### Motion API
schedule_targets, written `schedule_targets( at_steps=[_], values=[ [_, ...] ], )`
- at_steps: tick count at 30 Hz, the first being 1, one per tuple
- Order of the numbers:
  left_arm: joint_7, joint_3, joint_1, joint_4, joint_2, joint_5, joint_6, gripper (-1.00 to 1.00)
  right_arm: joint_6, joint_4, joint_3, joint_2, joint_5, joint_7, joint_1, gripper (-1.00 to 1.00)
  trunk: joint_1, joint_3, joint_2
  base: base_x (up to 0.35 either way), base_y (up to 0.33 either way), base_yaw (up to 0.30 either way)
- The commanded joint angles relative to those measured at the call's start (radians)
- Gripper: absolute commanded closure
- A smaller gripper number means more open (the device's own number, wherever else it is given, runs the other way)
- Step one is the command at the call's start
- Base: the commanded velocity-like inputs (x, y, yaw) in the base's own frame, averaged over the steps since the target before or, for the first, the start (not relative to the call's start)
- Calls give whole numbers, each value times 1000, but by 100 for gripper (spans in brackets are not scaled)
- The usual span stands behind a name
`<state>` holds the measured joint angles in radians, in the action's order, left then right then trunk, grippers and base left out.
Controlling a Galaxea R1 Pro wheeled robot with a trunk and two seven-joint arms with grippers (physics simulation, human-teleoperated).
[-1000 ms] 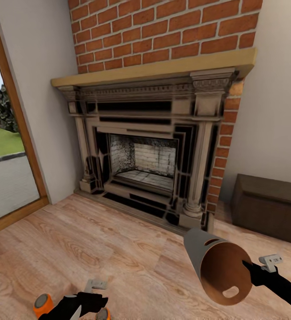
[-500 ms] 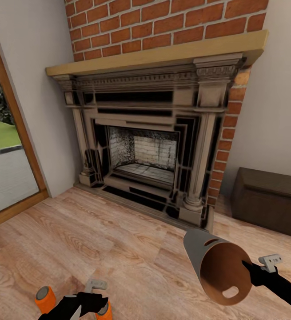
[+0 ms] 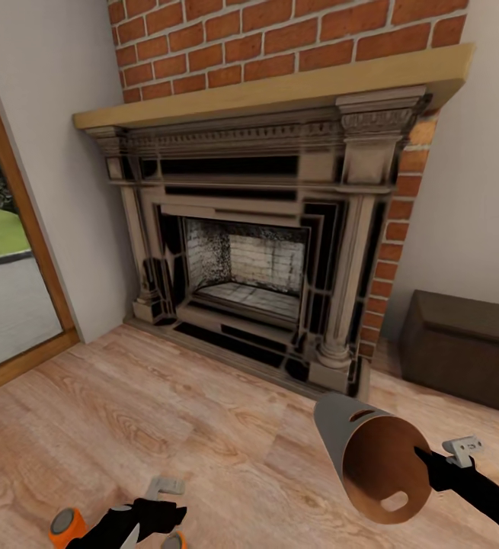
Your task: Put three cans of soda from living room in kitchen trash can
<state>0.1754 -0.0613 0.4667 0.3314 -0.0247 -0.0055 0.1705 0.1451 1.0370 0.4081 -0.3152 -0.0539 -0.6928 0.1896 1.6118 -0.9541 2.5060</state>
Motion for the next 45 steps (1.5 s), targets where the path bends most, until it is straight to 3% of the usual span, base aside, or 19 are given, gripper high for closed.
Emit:
schedule_targets(
  at_steps=[1, 14, 38, 45],
  values=[
    [0, 0, 0, 0, 0, 0, -2, -100, 2, 1, 1, 0, 13, -5, 1, 100, 0, 0, 0, 304, 0, 0],
    [-4, -1, 0, 0, 0, -2, -10, -100, 2, 1, -1, 1, 13, -5, 1, 100, 0, 0, 0, 124, 0, 0],
    [-1, -7, 0, -2, 4, -2, 4, -100, 2, 1, -2, 0, 13, -7, -1, 100, 11, -93, 6, 1, 0, 0],
    [-3, -21, 0, -43, 5, -2, 3, -100, 2, 1, -1, 1, 13, -27, -1, 100, 14, -120, 7, 0, 0, 0]
  ],
)
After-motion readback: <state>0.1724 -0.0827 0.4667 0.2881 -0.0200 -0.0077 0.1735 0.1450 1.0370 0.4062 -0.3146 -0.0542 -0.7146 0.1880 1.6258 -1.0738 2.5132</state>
